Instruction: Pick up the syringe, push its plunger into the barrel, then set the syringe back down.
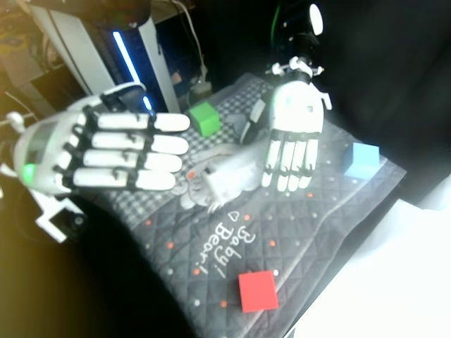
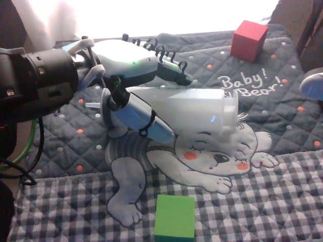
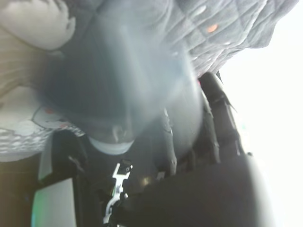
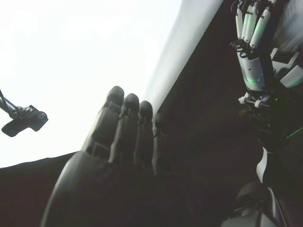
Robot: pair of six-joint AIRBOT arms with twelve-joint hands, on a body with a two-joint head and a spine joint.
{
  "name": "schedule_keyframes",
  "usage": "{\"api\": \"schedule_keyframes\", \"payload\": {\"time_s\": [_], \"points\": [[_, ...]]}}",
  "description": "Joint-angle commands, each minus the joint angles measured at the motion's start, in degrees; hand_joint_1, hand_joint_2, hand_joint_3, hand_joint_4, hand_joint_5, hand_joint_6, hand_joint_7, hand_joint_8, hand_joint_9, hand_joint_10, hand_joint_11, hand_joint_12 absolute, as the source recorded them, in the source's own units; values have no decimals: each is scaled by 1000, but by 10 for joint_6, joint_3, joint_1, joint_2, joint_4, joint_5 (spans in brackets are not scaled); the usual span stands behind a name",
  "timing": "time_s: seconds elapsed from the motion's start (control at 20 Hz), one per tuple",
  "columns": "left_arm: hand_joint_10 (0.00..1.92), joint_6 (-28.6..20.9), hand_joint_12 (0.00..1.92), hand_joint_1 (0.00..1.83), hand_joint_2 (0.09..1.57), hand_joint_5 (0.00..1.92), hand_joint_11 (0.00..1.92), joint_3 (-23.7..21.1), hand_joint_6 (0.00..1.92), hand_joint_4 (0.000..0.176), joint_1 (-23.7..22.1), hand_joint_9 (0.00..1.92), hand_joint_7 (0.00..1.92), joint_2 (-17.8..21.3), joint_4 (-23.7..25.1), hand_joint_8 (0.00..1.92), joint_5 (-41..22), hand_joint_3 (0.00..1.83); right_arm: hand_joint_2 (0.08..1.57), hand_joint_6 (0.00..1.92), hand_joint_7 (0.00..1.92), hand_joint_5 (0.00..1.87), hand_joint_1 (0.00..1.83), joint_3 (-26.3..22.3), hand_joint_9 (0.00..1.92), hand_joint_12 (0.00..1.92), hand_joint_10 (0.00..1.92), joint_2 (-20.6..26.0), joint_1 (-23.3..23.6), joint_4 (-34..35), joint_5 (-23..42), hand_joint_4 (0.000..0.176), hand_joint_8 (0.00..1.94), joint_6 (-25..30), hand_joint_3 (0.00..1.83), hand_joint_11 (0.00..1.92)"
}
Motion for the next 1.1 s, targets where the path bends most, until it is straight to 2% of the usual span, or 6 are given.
{"api": "schedule_keyframes", "payload": {"time_s": [0.0,0.3,0.5,0.8,0.95,1.05], "points": [[1,-1,235,451,766,198,0,-1,2,155,-4,112,139,2,-8,2,-51,0,749,4,229,184,142,2,210,44,4,4,9,14,68,21,4,0,0,181],[0,-1,9,513,744,32,0,-1,4,169,-2,0,0,8,-9,0,-62,0,746,0,221,179,121,2,206,37,0,4,9,14,68,39,0,0,0,173],[0,-1,0,598,770,40,0,-15,5,62,-5,0,0,49,-41,0,-109,6,749,6,218,185,108,1,203,38,4,4,9,16,69,36,4,0,1,184],[0,-1,14,512,784,0,31,-59,0,94,-27,0,0,132,-101,0,-184,6,761,3,212,189,102,0,201,41,1,4,9,16,71,20,0,0,3,199],[0,-1,0,514,831,0,0,-94,0,9,-30,0,0,167,-133,0,-224,20,770,0,215,183,97,0,209,42,3,4,9,18,76,39,1,0,5,206],[0,-1,0,503,816,7,0,-115,2,0,-16,0,0,190,-162,0,-261,10,778,0,212,176,111,0,205,38,1,4,9,18,80,31,0,0,7,198]]}}
